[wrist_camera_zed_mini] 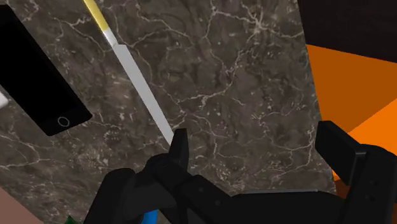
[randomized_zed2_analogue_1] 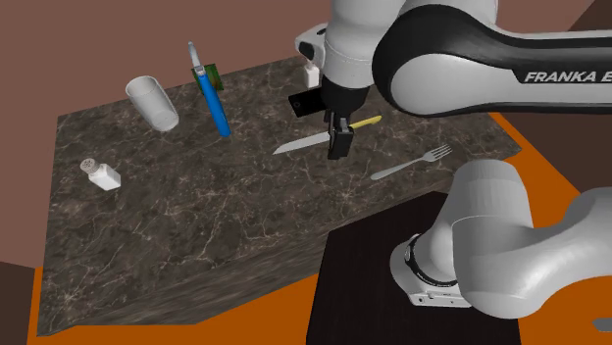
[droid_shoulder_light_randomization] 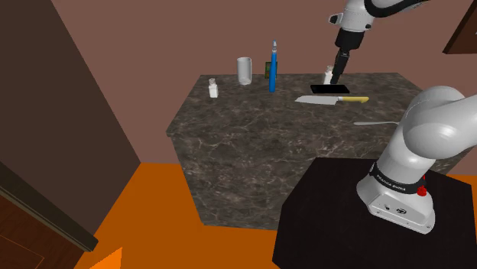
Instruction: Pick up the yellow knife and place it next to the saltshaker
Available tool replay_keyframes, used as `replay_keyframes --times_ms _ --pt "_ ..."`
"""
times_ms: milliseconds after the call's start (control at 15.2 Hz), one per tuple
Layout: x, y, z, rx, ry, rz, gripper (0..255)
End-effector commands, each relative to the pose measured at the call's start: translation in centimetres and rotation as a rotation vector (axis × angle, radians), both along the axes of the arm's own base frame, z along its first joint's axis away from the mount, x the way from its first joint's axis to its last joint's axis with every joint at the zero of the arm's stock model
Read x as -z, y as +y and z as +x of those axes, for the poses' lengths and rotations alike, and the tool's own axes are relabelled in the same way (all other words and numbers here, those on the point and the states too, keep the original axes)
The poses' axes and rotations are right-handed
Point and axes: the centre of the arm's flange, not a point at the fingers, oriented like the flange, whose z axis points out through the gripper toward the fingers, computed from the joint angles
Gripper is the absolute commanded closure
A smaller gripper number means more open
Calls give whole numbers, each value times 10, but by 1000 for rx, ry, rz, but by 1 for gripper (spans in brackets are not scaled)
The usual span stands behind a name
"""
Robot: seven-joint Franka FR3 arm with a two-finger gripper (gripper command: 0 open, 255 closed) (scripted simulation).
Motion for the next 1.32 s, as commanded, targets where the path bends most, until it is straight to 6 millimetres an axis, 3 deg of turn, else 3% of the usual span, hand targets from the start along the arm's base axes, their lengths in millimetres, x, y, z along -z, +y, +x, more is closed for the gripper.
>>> replay_keyframes --times_ms 0,726,1254 --pt "21 -21 -2 -56 -5 -6 0" --pt "117 -128 14 -333 -27 -29 0" --pt "156 -127 18 -333 -27 -29 0"
